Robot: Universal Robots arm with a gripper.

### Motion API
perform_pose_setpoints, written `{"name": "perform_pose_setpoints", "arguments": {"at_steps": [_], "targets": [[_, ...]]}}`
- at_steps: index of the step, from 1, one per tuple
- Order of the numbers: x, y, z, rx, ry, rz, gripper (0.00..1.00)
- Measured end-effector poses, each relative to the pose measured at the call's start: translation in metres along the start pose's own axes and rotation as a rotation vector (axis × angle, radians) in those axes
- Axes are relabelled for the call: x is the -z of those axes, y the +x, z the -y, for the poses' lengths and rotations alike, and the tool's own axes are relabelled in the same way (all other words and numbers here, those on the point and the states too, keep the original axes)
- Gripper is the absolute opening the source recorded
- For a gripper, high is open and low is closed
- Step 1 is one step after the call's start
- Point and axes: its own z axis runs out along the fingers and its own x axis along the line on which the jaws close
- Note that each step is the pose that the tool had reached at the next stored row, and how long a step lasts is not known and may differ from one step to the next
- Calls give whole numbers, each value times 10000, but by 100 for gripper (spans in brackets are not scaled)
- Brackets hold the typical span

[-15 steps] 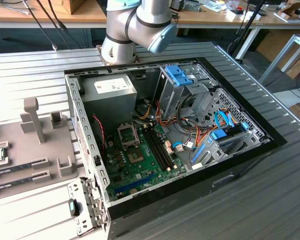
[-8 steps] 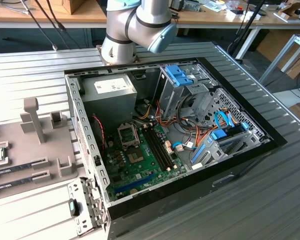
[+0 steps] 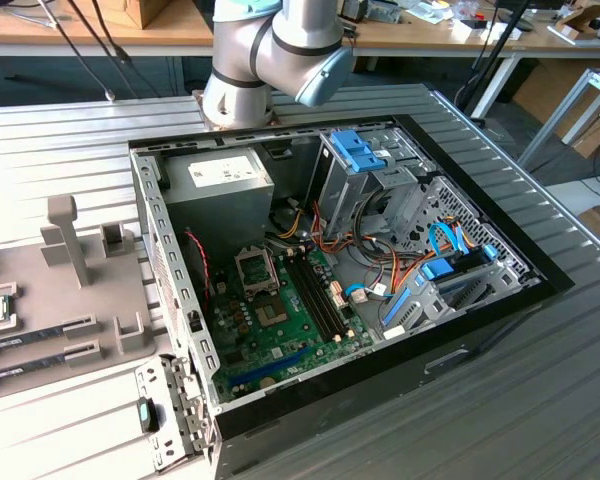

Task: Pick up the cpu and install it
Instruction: 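Reach for the cpu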

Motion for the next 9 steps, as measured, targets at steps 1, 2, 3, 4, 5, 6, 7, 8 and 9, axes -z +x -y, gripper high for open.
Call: {"name": "perform_pose_setpoints", "arguments": {"at_steps": [1, 2, 3, 4, 5, 6, 7, 8, 9], "targets": [[-3, 0, 0, 0, 0, 0, 11], [-9, 0, 1, 0, -1, 1, 11], [-13, 0, 1, 0, -1, 1, 11], [-20, 0, 2, 0, 0, 0, 11], [-28, 1, 2, 0, 0, 0, 11], [-32, 1, 2, 0, 0, 0, 11], [-36, 1, 3, 0, 0, 0, 11], [-45, 1, 3, 0, 0, 1, 11], [-51, 1, 3, 0, 0, 0, 11]]}}
